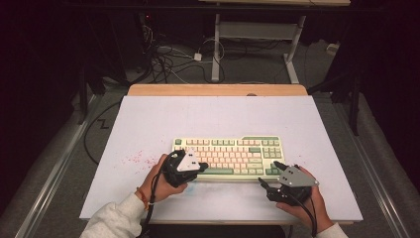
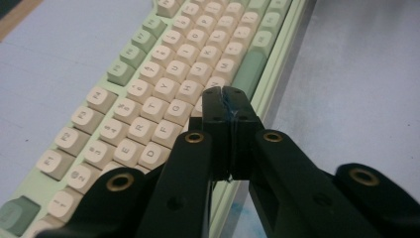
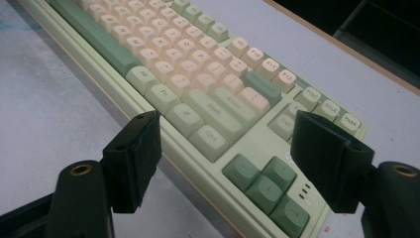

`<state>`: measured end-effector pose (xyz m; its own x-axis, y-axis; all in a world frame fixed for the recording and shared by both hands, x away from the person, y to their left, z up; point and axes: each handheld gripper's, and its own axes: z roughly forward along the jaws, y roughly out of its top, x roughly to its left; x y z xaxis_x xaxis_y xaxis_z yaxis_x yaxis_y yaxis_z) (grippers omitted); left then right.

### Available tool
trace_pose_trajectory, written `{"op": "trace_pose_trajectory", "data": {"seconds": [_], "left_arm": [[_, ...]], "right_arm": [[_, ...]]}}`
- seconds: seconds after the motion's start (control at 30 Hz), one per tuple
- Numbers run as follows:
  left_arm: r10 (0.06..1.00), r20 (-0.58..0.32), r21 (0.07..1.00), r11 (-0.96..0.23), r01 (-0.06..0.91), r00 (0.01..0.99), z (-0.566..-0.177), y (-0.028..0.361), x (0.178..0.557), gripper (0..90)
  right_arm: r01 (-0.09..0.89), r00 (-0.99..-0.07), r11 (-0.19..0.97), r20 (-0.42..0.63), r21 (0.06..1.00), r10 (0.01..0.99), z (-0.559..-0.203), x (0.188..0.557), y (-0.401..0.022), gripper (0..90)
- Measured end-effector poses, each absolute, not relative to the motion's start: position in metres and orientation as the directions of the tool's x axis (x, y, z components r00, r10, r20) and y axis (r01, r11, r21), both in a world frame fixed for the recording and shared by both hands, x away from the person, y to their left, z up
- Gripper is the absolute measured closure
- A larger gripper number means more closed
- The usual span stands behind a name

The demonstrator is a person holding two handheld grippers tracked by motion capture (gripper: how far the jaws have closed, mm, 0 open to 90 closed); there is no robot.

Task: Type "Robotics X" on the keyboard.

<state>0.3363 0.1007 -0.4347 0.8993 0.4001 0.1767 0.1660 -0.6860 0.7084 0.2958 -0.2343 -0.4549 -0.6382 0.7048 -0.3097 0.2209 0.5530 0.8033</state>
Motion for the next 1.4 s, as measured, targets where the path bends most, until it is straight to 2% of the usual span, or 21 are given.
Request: {"op": "trace_pose_trajectory", "data": {"seconds": [0.37, 0.73, 0.8, 1.0, 1.23, 1.4], "left_arm": [[0.384, 0.159, 0.677, -0.713, 0.183, 0.909, -0.444, 0.09, 0.342, 87.5], [0.408, 0.176, 0.63, -0.746, 0.216, 0.896, -0.459, 0.087, 0.348, 87.6], [0.412, 0.145, 0.646, -0.728, 0.229, 0.9, -0.46, 0.087, 0.35, 87.7], [0.418, 0.163, 0.685, -0.7, 0.202, 0.894, -0.443, 0.095, 0.346, 87.3], [0.444, 0.189, 0.714, -0.674, 0.187, 0.876, -0.43, 0.107, 0.344, 83.4], [0.462, 0.219, 0.722, -0.669, 0.176, 0.859, -0.426, 0.115, 0.343, 75.0]], "right_arm": [[0.223, -0.641, 0.555, -0.308, 0.802, 0.703, -0.455, 0.295, -0.234, 28.1], [0.225, -0.644, 0.561, -0.311, 0.796, 0.699, -0.457, 0.295, -0.234, 28.2], [0.228, -0.644, 0.563, -0.311, 0.794, 0.699, -0.457, 0.295, -0.234, 28.2], [0.224, -0.643, 0.563, -0.313, 0.795, 0.699, -0.457, 0.295, -0.234, 28.2], [0.222, -0.637, 0.561, -0.318, 0.797, 0.703, -0.456, 0.296, -0.236, 28.2], [0.221, -0.637, 0.562, -0.319, 0.797, 0.702, -0.456, 0.296, -0.236, 28.2]]}}
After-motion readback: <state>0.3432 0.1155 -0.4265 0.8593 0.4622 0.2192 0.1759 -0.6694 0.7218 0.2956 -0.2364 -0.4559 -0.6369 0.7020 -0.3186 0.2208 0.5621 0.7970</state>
